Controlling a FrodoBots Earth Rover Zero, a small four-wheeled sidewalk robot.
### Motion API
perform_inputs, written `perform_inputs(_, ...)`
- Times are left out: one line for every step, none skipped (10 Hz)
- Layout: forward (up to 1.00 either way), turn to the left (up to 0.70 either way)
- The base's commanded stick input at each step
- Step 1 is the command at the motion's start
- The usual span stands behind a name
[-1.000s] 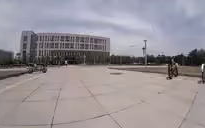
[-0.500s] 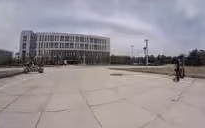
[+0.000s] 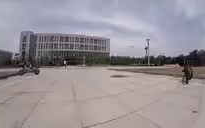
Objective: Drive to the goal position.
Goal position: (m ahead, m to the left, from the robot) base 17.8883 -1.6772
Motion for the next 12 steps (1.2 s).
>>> perform_inputs(1.0,0.0)
perform_inputs(1.0,0.0)
perform_inputs(1.0,0.0)
perform_inputs(1.0,0.0)
perform_inputs(1.0,0.01)
perform_inputs(1.0,0.03)
perform_inputs(1.0,0.04)
perform_inputs(1.0,0.14)
perform_inputs(1.0,0.39)
perform_inputs(1.0,0.4)
perform_inputs(1.0,0.17)
perform_inputs(1.0,0.0)
